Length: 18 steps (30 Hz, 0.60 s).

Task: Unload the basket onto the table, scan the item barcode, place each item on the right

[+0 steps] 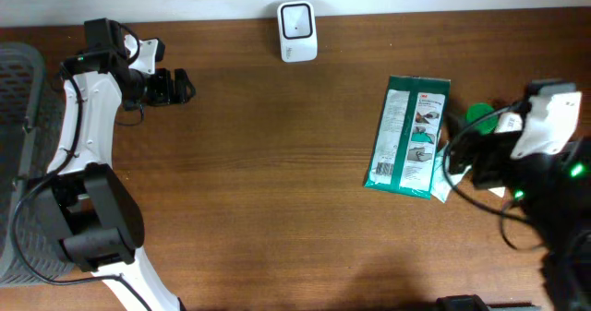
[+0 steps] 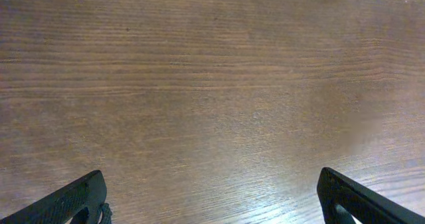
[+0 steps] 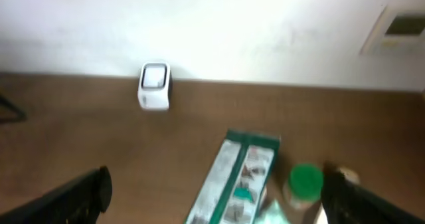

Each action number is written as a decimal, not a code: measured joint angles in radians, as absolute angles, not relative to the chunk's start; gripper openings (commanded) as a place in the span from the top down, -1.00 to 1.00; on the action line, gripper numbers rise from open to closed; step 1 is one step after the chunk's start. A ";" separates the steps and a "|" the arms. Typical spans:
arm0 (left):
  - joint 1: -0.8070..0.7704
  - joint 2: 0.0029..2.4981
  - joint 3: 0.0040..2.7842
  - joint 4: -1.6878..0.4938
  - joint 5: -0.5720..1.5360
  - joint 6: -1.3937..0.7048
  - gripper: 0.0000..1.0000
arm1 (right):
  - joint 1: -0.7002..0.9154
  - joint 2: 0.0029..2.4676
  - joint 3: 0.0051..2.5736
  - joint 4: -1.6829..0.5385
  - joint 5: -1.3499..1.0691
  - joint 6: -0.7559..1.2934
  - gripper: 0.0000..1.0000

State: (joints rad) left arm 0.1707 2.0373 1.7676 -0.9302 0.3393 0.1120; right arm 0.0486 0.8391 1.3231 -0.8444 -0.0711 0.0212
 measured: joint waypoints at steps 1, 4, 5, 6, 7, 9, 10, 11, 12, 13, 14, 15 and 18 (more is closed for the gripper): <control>0.171 2.037 1.768 -0.931 0.339 0.112 -0.98 | 0.056 0.796 1.235 -0.768 -0.068 0.021 -0.97; 0.171 2.037 1.768 -0.931 0.339 0.112 -0.98 | 0.068 0.661 0.974 -0.549 -0.066 0.022 -0.97; 0.171 2.037 1.768 -0.931 0.339 0.112 -0.98 | 0.073 0.598 0.858 -0.427 -0.064 0.021 -0.97; 0.171 2.037 1.768 -0.931 0.339 0.112 -0.99 | 0.075 0.561 0.794 -0.372 -0.064 0.021 -0.97; 0.171 2.037 1.768 -0.931 0.339 0.112 -0.98 | 0.075 0.514 0.722 -0.318 -0.064 0.020 -0.97; 0.171 2.037 1.768 -0.931 0.339 0.112 -0.98 | 0.076 0.422 0.572 -0.197 -0.061 0.019 -0.97; 0.171 2.037 1.768 -0.931 0.339 0.112 -0.98 | 0.077 0.382 0.506 -0.140 -0.060 0.018 -0.97; 0.171 2.037 1.768 -0.931 0.339 0.112 -0.98 | 0.077 0.340 0.434 -0.085 -0.060 0.020 -0.97; 0.171 2.037 1.768 -0.931 0.339 0.112 -0.98 | 0.077 0.307 0.380 -0.044 -0.060 0.019 -0.97; 0.171 2.037 1.768 -0.931 0.339 0.112 -0.98 | 0.077 0.273 0.327 -0.007 -0.060 0.019 -0.97; 0.171 2.037 1.768 -0.931 0.339 0.112 -0.98 | 0.078 0.244 0.280 0.020 -0.059 0.019 -0.97; 0.171 2.037 1.768 -0.931 0.339 0.112 -0.98 | 0.078 0.213 0.232 0.049 -0.060 0.018 -0.97; 0.171 2.037 1.768 -0.931 0.339 0.112 -0.98 | 0.086 0.145 0.144 0.078 -0.055 0.018 -0.97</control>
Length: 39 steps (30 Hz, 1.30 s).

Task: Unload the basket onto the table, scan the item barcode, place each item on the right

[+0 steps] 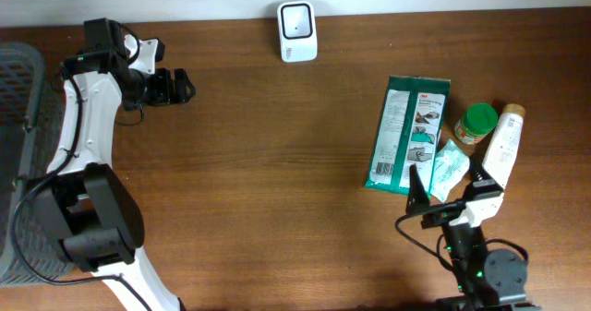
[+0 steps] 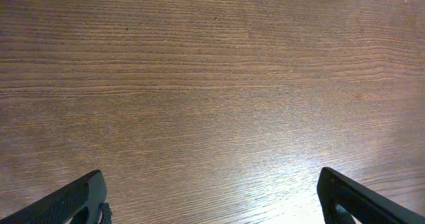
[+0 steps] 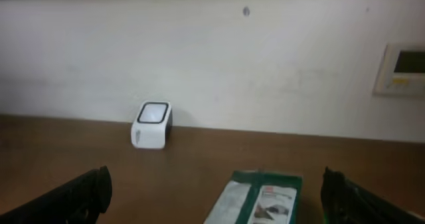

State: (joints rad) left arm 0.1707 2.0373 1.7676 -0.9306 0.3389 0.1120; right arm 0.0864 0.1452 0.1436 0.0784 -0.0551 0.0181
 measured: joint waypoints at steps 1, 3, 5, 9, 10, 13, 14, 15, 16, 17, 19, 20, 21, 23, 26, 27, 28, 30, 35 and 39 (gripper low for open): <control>0.171 2.037 1.768 -0.931 0.339 0.112 -0.98 | 0.091 0.124 0.120 0.079 -0.055 0.019 -0.97; 0.171 2.037 1.768 -0.931 0.339 0.112 -0.98 | 0.096 0.085 0.075 0.082 -0.053 0.019 -0.97; 0.171 2.037 1.768 -0.931 0.339 0.112 -0.98 | 0.096 0.059 0.044 0.081 -0.052 0.019 -0.97; 0.171 2.037 1.768 -0.931 0.339 0.112 -0.98 | 0.096 0.019 0.016 0.014 -0.049 0.018 -0.97; 0.171 2.037 1.768 -0.931 0.339 0.112 -0.98 | 0.096 0.016 0.015 -0.001 -0.048 0.019 -0.97; 0.171 2.037 1.768 -0.931 0.339 0.112 -0.98 | 0.096 0.014 0.013 -0.076 -0.035 0.019 -0.97; 0.171 2.037 1.768 -0.931 0.339 0.112 -0.98 | 0.096 0.014 0.013 -0.076 -0.027 0.019 -0.97; 0.171 2.037 1.768 -0.931 0.339 0.112 -0.98 | 0.096 0.014 0.013 -0.076 -0.022 0.018 -0.97; 0.171 2.037 1.768 -0.931 0.339 0.112 -0.98 | 0.096 0.014 0.013 -0.076 -0.019 0.017 -0.97; 0.171 2.037 1.768 -0.931 0.339 0.112 -0.98 | 0.096 0.014 0.013 -0.076 -0.017 0.016 -0.97; 0.171 2.037 1.768 -0.931 0.339 0.112 -0.98 | 0.096 0.014 0.013 -0.076 -0.015 0.014 -0.97; 0.171 2.037 1.768 -0.931 0.339 0.112 -0.98 | 0.096 0.014 0.013 -0.076 -0.015 0.014 -0.97; 0.171 2.037 1.768 -0.931 0.339 0.112 -0.98 | 0.096 0.014 0.013 -0.076 -0.015 0.014 -0.97; 0.171 2.037 1.768 -0.931 0.339 0.112 -0.98 | 0.096 0.014 0.013 -0.076 -0.015 0.014 -0.97; 0.171 2.037 1.768 -0.931 0.339 0.112 -0.99 | 0.096 0.014 0.013 -0.076 -0.015 0.014 -0.97; 0.171 2.037 1.768 -0.931 0.339 0.112 -0.98 | 0.096 0.014 0.013 -0.076 -0.015 0.014 -0.97; 0.171 2.037 1.768 -0.931 0.339 0.112 -0.98 | 0.096 0.014 0.013 -0.076 -0.015 0.015 -0.97; 0.171 2.037 1.768 -0.931 0.339 0.112 -0.98 | 0.096 0.014 0.013 -0.076 -0.015 0.014 -0.97; 0.171 2.037 1.768 -0.931 0.339 0.112 -0.98 | 0.096 0.014 0.013 -0.077 -0.015 0.014 -0.97; 0.171 2.037 1.768 -0.931 0.339 0.112 -0.98 | 0.096 0.014 0.013 -0.076 -0.015 0.014 -0.97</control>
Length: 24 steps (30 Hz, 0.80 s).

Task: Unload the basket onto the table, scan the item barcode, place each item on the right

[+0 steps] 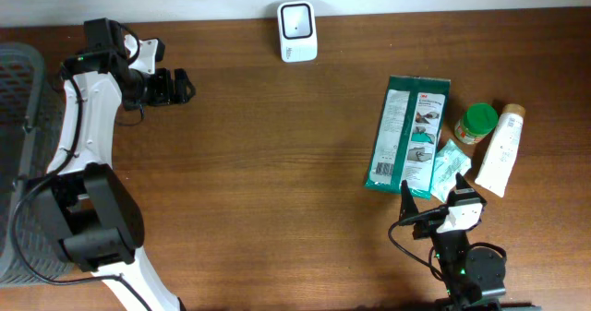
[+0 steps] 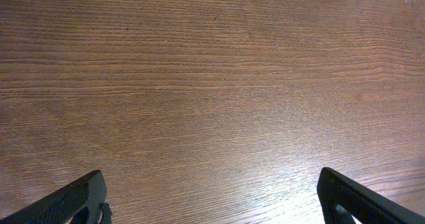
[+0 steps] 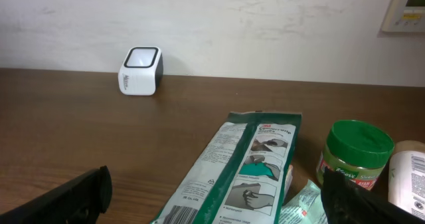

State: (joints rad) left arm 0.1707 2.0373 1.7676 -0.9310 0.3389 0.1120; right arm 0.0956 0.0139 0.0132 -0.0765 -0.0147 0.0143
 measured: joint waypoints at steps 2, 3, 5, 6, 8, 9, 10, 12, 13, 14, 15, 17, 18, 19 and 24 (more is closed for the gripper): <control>0.171 2.037 1.768 -0.931 0.339 0.112 -0.98 | 0.096 0.014 0.013 -0.076 -0.015 0.014 -0.97; 0.171 2.037 1.768 -0.931 0.339 0.112 -0.98 | 0.096 0.014 0.013 -0.076 -0.015 0.014 -0.97; 0.171 2.037 1.768 -0.931 0.339 0.112 -0.98 | 0.096 0.014 0.013 -0.076 -0.015 0.015 -0.97; 0.171 2.037 1.768 -0.931 0.339 0.112 -0.98 | 0.096 0.014 0.013 -0.076 -0.015 0.014 -0.97; 0.171 2.036 1.768 -0.931 0.335 0.112 -0.99 | 0.096 0.014 0.013 -0.076 -0.015 0.014 -0.97; 0.171 2.033 1.768 -0.931 0.328 0.112 -0.98 | 0.096 0.014 0.013 -0.076 -0.015 0.014 -0.97; 0.171 2.024 1.767 -0.931 0.321 0.112 -0.98 | 0.096 0.014 0.013 -0.077 -0.015 0.015 -0.97; 0.167 1.987 1.760 -0.931 0.296 0.112 -0.98 | 0.096 0.014 0.013 -0.076 -0.015 0.015 -0.97; 0.164 1.953 1.753 -0.930 0.273 0.112 -0.98 | 0.096 0.014 0.013 -0.076 -0.015 0.014 -0.97; 0.157 1.906 1.744 -0.929 0.244 0.112 -0.98 | 0.096 0.014 0.013 -0.077 -0.014 0.014 -0.97; 0.146 1.836 1.725 -0.911 0.201 0.112 -0.98 | 0.096 0.014 0.013 -0.077 -0.015 0.014 -0.97; 0.123 1.709 1.657 -0.818 0.159 0.119 -0.99 | 0.096 0.014 0.013 -0.077 -0.014 0.014 -0.97; 0.116 1.660 1.625 -0.786 0.147 0.123 -0.98 | 0.096 0.014 0.013 -0.077 -0.014 0.014 -0.97; 0.106 1.581 1.550 -0.698 0.137 0.128 -0.98 | 0.096 0.013 0.013 -0.077 -0.014 0.015 -0.97; 0.101 1.223 1.115 -0.273 0.122 0.138 -0.99 | 0.096 0.012 0.013 -0.078 -0.010 0.014 -0.97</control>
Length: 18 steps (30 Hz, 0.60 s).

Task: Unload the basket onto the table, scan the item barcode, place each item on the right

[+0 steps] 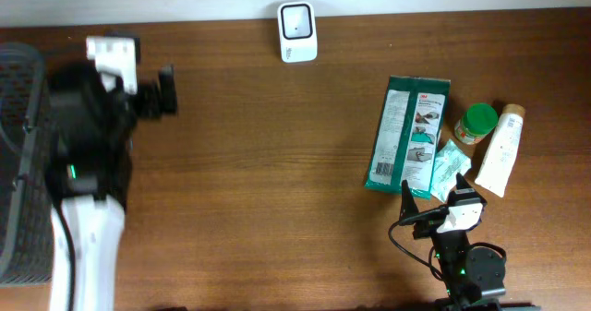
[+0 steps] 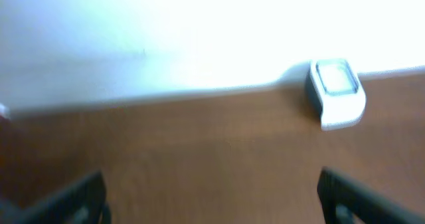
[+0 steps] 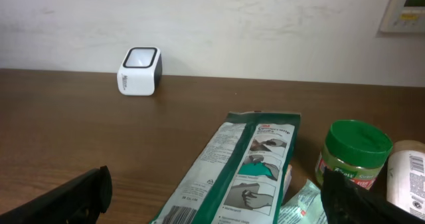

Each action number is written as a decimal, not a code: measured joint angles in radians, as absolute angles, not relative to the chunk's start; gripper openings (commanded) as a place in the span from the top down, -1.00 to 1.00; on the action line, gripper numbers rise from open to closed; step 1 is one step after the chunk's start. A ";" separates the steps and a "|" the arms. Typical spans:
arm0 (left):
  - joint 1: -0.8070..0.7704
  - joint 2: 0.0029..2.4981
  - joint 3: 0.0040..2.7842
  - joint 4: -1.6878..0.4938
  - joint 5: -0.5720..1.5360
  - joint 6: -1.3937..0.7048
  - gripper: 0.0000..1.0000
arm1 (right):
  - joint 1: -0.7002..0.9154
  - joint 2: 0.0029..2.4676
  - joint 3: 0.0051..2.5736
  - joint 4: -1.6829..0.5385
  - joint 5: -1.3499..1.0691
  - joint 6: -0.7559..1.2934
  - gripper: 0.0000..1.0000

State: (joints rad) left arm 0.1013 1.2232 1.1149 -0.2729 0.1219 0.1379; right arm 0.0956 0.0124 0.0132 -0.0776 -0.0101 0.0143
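Note:
The white barcode scanner [image 1: 297, 31] stands at the table's back edge, also in the left wrist view [image 2: 335, 93] and the right wrist view [image 3: 140, 71]. A long green-and-white packet [image 1: 409, 136] lies flat at the right, with a barcode at its near end [image 3: 239, 167]. My right gripper [image 1: 432, 202] sits open just in front of it [image 3: 214, 197], holding nothing. At the far left my left gripper [image 1: 163, 91] is open and empty [image 2: 211, 197], and its view is blurred.
Right of the packet are a green-lidded jar [image 1: 477, 123], a white tube [image 1: 499, 149] and a small sachet [image 1: 450, 171]. A dark wire basket [image 1: 18, 154] fills the left edge. A white wall with a panel [image 3: 405, 8] runs behind the table.
My left arm has moved: its camera faced down at bare wood, and it now faces the back wall and the scanner, blurred. The right arm and the items are unchanged.
My right gripper was first over the items at the right, hiding the jar. Then it was near the front edge, facing the wall. Later it sat low in front of the packet, where it stays. The left arm kept still until now.

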 measured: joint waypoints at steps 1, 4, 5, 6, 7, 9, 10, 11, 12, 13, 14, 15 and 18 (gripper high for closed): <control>0.102 1.153 1.005 -0.180 0.122 0.138 -0.98 | 0.096 0.012 0.013 -0.078 -0.009 0.014 -0.97; 0.102 1.001 0.775 -0.043 0.123 0.138 -0.98 | 0.096 0.012 0.013 -0.078 -0.007 0.014 -0.97; 0.102 0.949 0.702 -0.004 0.122 0.139 -0.98 | 0.096 0.012 0.013 -0.078 -0.007 0.014 -0.97; 0.102 0.900 0.640 0.031 0.122 0.138 -0.98 | 0.096 0.012 0.013 -0.078 -0.006 0.014 -0.97; 0.102 0.857 0.586 0.063 0.122 0.139 -0.98 | 0.096 0.012 0.013 -0.078 -0.006 0.014 -0.97; 0.102 0.776 0.498 0.123 0.122 0.138 -0.99 | 0.096 0.012 0.013 -0.078 -0.006 0.014 -0.97; 0.102 0.737 0.461 0.141 0.122 0.138 -0.98 | 0.096 0.012 0.013 -0.078 -0.005 0.015 -0.97; 0.102 0.699 0.427 0.156 0.122 0.139 -0.98 | 0.096 0.012 0.013 -0.078 -0.004 0.014 -0.97; 0.102 0.660 0.392 0.167 0.122 0.139 -0.98 | 0.096 0.012 0.013 -0.078 -0.004 0.014 -0.97; 0.102 0.633 0.368 0.170 0.122 0.138 -0.98 | 0.096 0.012 0.013 -0.078 -0.004 0.015 -0.97; 0.102 0.585 0.327 0.180 0.122 0.138 -0.98 | 0.096 0.012 0.013 -0.078 -0.004 0.015 -0.97; 0.102 0.551 0.297 0.184 0.122 0.139 -0.98 | 0.096 0.012 0.013 -0.078 -0.004 0.015 -0.97; 0.101 0.433 0.179 0.237 0.123 0.165 -0.98 | 0.096 0.012 0.013 -0.078 -0.004 0.014 -0.97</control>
